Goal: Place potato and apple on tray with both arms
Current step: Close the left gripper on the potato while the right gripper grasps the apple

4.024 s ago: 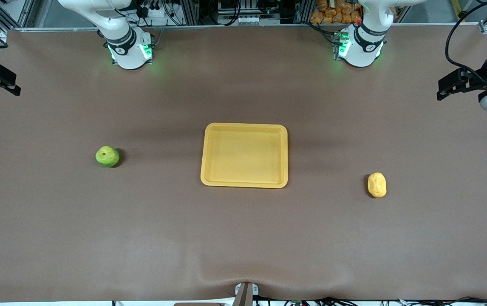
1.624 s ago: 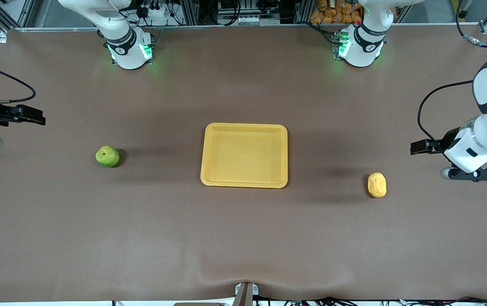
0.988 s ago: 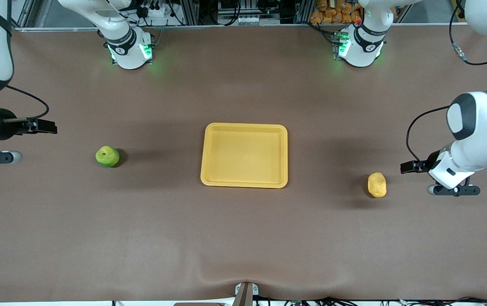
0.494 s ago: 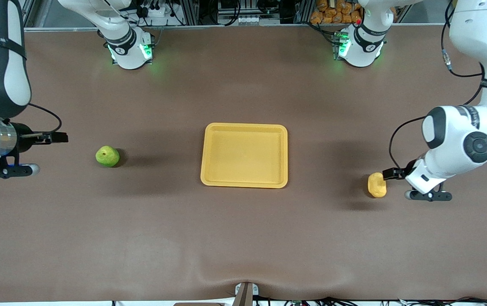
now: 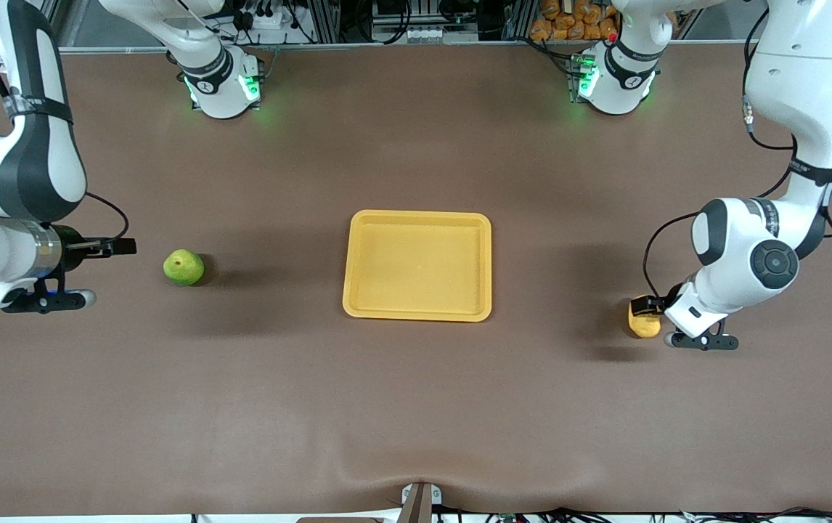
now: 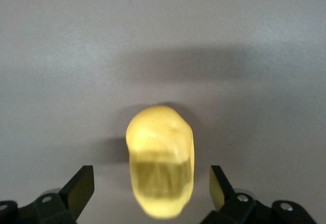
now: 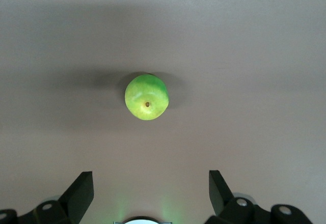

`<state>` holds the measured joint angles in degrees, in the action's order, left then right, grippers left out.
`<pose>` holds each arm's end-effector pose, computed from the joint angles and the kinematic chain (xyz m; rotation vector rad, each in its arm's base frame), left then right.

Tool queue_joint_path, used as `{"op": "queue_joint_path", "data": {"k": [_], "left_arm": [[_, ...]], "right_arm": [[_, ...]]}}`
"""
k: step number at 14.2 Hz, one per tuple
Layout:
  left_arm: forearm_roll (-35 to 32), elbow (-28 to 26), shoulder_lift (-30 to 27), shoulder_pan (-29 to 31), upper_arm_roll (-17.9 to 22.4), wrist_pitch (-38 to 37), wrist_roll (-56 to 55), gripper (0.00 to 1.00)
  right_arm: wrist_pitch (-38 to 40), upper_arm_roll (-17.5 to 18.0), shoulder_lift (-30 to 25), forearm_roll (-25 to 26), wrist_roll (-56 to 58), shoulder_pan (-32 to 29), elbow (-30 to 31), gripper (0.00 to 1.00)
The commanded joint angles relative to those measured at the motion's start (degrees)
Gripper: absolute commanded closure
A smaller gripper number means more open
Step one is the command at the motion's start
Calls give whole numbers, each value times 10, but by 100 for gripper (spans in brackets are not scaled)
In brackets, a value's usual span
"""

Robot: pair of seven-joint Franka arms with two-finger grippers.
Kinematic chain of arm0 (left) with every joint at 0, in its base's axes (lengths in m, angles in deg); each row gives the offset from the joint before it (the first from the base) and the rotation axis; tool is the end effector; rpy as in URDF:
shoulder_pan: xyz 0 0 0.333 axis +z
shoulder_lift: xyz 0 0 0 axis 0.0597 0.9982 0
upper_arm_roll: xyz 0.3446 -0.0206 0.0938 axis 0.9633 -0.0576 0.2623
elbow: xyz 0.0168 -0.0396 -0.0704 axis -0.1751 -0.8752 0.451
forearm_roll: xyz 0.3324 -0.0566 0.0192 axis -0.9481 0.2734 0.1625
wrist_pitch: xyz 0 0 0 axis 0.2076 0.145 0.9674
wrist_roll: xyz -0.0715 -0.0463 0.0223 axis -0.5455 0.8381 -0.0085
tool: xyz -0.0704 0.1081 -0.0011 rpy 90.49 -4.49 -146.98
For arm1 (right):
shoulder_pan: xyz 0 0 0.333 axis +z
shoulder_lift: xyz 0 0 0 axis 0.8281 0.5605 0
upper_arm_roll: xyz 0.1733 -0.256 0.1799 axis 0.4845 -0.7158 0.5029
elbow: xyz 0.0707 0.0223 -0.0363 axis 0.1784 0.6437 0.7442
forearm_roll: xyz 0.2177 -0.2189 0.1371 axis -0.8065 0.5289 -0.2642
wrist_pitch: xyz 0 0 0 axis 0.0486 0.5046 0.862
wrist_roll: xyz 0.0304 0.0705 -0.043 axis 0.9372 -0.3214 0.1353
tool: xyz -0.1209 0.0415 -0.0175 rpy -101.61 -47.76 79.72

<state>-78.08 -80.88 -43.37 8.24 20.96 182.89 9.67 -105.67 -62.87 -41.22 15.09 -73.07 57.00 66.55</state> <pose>0.6218 -0.0146 0.2728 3.1205 -0.0969 0.0387 0.5633 -0.0242 0.4557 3.0531 0.0761 -0.5682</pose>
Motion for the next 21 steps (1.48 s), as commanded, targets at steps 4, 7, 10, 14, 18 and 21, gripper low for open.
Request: {"op": "queue_joint_path", "data": {"k": [4, 7, 10, 14, 18, 21], "left_arm": [[-2, -13, 29, -6, 0, 54, -11, 0], [-3, -23, 21, -4, 0, 54, -10, 0], [-3, -25, 13, -4, 0, 53, -17, 0], [-4, -24, 7, -5, 0, 53, -18, 44], [-9, -23, 7, -4, 0, 53, -17, 77], [-10, -18, 0, -4, 1, 52, -12, 100]], "right_arm": [[-79, 5, -7, -11, 3, -10, 69, 0], [-116, 5, -7, -34, 4, -12, 101, 0], [-133, 5, 1, -36, 2, -12, 107, 0], [-202, 5, 10, -36, -1, -11, 152, 0], [-260, 5, 15, -58, -2, -12, 195, 0], [-289, 4, 28, -58, -2, -13, 208, 0]]}}
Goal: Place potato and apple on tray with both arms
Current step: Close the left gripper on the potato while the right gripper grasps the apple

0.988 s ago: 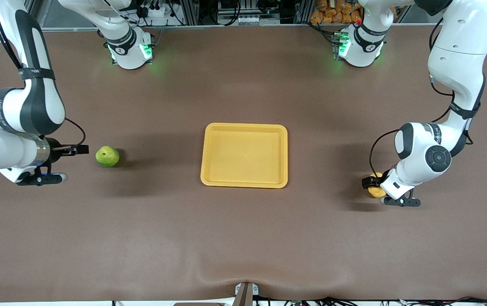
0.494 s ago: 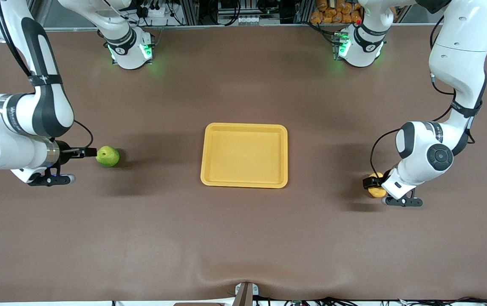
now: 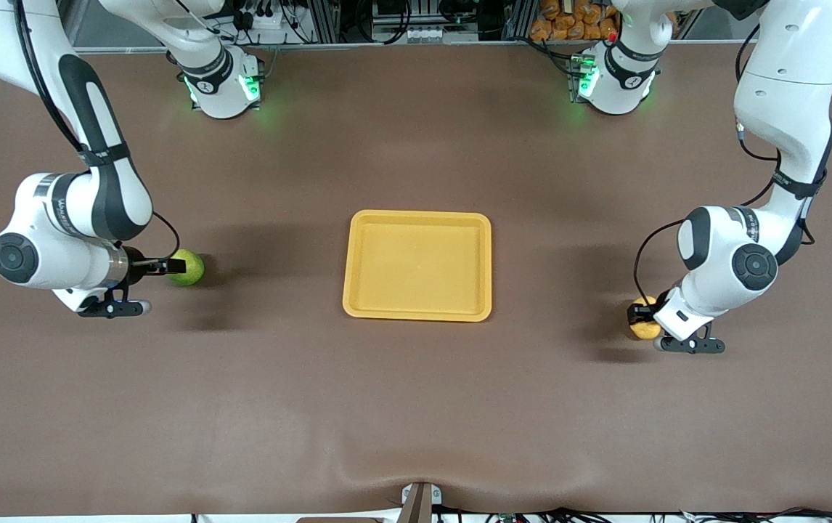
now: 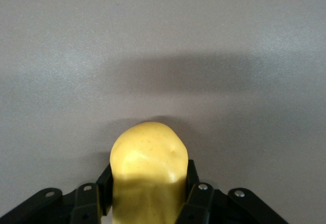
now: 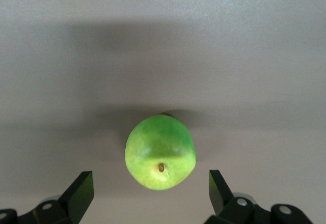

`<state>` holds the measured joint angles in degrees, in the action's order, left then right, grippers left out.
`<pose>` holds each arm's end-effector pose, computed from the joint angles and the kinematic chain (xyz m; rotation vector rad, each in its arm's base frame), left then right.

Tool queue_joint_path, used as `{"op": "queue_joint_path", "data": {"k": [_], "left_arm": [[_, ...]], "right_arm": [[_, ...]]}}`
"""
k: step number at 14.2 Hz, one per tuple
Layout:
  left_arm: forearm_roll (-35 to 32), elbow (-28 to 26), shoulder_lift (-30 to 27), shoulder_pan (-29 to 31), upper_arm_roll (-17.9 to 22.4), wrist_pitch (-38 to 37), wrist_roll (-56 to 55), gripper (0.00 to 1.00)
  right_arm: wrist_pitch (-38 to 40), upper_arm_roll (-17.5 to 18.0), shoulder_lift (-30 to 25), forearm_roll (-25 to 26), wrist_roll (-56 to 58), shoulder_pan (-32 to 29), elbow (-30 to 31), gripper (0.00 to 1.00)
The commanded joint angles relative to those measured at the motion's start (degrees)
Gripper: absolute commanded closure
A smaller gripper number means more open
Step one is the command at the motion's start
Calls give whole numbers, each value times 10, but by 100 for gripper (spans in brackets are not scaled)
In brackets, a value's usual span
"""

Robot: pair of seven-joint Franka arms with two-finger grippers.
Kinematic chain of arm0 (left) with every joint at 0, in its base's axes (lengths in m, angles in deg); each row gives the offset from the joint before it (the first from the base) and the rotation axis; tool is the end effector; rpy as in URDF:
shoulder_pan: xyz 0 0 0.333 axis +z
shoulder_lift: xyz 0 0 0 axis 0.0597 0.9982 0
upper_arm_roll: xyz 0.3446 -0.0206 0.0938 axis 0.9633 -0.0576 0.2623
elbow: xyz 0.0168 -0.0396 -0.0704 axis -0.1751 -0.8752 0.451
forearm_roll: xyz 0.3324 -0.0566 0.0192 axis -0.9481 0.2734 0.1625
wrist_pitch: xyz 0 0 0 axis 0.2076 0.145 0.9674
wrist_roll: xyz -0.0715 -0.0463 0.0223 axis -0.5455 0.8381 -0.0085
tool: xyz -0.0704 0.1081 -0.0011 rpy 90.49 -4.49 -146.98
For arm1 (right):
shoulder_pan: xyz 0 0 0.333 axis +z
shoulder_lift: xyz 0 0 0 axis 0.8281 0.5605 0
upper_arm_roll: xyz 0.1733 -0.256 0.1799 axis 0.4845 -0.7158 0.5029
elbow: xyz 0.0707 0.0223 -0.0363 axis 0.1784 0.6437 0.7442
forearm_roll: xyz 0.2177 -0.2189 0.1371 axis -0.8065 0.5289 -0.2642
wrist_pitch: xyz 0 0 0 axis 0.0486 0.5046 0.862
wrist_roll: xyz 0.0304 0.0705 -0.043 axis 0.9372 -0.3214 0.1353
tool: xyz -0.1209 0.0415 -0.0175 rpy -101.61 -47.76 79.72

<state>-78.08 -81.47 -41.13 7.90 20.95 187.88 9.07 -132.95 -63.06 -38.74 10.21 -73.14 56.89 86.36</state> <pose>0.6264 -0.0194 0.2530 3.1107 -0.0883 0.0973 0.5503 -0.0199 0.3263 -3.0796 -0.0172 0.4276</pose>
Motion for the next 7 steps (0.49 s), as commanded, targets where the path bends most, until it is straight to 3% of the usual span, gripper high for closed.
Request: {"op": "queue_joint_path", "data": {"k": [1, 3, 7], "left_arm": [[-10, -12, -28, -1, 2, 0, -5, 100], [-10, -12, -51, 1, 2, -8, -9, 100], [-10, -11, -120, -4, -5, -105, -25, 100]], "right_arm": [[-17, 6, 8, -9, -2, -12, 10, 0], [-24, 6, 17, -10, -2, -12, 10, 0], [-33, 7, 34, -10, -2, -18, 11, 0]]}}
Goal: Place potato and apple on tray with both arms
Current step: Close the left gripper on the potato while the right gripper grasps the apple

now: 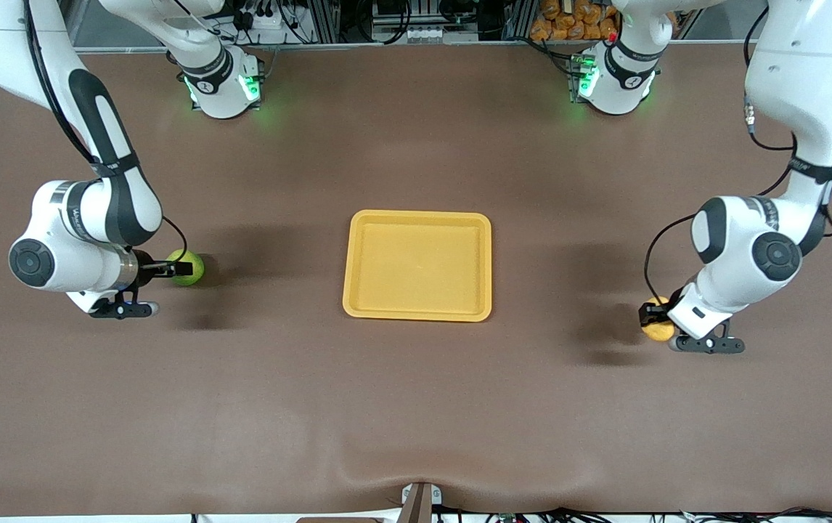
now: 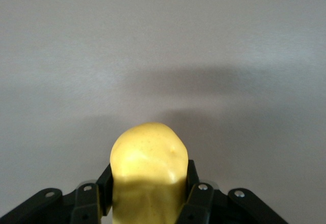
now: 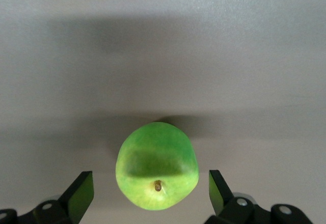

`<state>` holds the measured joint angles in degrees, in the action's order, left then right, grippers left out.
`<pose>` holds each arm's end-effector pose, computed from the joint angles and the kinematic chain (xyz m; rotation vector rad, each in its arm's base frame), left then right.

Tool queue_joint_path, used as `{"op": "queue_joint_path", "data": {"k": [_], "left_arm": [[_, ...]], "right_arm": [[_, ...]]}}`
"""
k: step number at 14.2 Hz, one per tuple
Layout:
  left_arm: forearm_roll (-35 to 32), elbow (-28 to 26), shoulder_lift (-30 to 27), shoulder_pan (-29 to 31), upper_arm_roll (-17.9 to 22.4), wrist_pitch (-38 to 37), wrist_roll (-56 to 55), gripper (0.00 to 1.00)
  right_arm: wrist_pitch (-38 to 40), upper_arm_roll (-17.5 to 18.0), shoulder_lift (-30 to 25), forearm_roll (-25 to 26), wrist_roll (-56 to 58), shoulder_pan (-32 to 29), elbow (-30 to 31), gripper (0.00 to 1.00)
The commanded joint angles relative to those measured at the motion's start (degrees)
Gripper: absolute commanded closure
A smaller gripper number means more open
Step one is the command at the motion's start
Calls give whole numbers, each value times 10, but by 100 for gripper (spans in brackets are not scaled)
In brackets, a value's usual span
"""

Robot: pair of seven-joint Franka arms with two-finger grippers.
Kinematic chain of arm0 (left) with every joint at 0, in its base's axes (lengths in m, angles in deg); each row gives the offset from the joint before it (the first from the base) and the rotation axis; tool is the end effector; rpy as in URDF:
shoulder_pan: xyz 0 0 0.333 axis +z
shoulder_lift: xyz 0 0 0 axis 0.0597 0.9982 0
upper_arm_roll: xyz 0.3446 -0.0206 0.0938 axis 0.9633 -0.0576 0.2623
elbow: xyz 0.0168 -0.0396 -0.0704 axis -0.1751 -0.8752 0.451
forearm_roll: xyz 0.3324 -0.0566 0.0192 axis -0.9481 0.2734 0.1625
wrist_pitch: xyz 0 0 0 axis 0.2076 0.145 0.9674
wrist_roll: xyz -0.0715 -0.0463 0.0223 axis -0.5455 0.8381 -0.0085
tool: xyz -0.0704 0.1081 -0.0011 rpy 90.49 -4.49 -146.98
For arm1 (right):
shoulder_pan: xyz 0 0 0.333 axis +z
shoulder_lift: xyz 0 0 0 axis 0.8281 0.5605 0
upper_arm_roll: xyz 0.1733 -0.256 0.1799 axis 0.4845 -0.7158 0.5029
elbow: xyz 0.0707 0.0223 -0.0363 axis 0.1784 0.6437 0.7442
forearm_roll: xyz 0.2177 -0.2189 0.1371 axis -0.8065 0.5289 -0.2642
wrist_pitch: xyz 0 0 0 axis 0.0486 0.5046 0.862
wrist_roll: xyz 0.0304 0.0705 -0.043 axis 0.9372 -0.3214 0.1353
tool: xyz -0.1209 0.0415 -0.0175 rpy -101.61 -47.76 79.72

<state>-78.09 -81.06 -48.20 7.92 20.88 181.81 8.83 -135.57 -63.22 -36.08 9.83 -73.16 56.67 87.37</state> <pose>0.6214 -0.0185 0.3220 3.1271 -0.0868 0.1354 0.5503 -0.0235 0.2970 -3.0740 0.0023 0.4549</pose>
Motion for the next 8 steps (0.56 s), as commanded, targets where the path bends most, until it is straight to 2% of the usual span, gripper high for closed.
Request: {"op": "queue_joint_path", "data": {"k": [1, 4, 8], "left_arm": [[-10, -15, -62, -6, -14, -67, -36, 100], [-11, -18, -86, -22, -42, -121, -97, 100], [-11, -17, -102, -69, -74, -191, -194, 100]], "right_arm": [[-7, 9, 7, -6, -2, -16, 1, 0], [-10, 9, 16, -6, -2, -16, 4, 0], [-53, 9, 17, -7, -2, -15, 34, 0]]}}
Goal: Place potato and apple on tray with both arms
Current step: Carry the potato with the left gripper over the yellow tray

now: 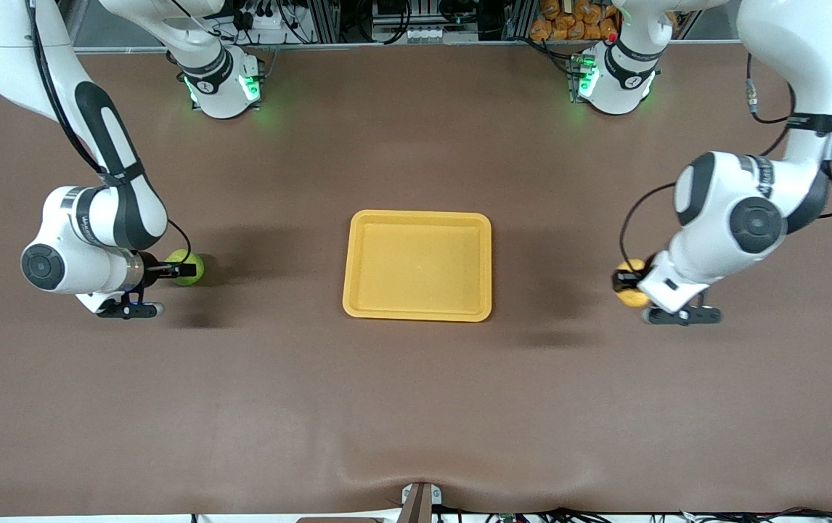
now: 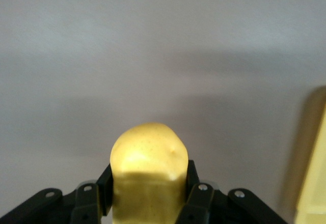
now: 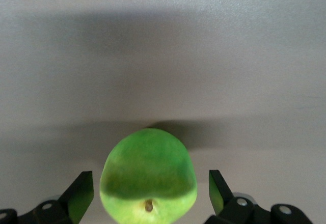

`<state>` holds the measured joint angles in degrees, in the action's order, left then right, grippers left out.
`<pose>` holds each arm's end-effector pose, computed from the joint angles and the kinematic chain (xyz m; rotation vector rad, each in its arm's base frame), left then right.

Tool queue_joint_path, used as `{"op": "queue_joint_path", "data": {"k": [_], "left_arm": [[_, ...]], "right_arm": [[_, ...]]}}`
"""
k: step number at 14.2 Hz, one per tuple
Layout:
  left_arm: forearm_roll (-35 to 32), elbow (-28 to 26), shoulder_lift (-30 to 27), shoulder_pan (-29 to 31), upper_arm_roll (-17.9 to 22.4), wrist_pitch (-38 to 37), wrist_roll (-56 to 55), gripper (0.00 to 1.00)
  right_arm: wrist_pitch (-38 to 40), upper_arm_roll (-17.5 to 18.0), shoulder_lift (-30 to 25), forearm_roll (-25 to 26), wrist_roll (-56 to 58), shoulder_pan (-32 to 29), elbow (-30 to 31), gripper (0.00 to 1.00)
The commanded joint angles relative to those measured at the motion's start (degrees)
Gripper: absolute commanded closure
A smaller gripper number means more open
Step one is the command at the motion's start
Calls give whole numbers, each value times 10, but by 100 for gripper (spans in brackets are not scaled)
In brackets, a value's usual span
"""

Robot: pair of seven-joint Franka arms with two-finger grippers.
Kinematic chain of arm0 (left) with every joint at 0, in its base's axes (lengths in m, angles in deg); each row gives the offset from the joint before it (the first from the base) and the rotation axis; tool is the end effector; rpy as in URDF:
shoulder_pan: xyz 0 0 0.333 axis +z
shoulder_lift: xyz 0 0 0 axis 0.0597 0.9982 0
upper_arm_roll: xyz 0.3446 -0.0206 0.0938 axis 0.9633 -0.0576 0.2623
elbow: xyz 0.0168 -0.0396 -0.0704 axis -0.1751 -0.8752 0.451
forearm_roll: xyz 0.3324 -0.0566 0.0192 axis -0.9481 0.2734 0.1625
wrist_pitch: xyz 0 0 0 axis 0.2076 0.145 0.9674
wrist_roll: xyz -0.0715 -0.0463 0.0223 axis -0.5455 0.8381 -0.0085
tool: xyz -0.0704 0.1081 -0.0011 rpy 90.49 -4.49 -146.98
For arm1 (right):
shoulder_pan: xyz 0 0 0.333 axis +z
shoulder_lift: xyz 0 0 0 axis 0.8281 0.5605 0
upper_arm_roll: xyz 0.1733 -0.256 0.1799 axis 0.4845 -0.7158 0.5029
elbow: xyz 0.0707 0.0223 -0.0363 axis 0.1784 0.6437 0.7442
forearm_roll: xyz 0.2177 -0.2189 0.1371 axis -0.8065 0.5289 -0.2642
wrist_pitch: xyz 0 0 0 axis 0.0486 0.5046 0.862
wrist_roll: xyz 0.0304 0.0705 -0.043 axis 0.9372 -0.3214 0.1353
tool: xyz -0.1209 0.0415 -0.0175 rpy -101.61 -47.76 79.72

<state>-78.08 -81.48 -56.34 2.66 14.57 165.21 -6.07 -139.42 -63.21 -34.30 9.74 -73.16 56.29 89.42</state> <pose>0.5658 -0.1268 0.3815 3.1396 0.0124 -0.1023 0.5465 -0.0276 0.2715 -3.0761 0.0171 0.4546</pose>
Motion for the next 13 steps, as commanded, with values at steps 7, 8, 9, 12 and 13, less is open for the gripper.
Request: {"op": "queue_joint_path", "data": {"k": [7, 8, 9, 12, 13], "left_arm": [[-11, 43, 3, -126, -24, -40, -258, 100], [-12, 66, 16, -144, -24, -40, -293, 100], [-13, 88, 25, -161, -21, -41, -329, 100], [-44, 115, 32, -172, -24, -40, -388, 100], [-43, 132, 46, -185, -24, -40, -390, 100]], "right_arm": [[-36, 10, 10, -6, 4, -11, 27, 55], [-32, 10, 9, -6, 4, -11, 26, 77], [-29, 10, 9, -6, 4, -10, 24, 92], [10, 11, 4, -6, 3, -7, 4, 100], [36, 11, 4, -6, 3, -6, -13, 100]]}}
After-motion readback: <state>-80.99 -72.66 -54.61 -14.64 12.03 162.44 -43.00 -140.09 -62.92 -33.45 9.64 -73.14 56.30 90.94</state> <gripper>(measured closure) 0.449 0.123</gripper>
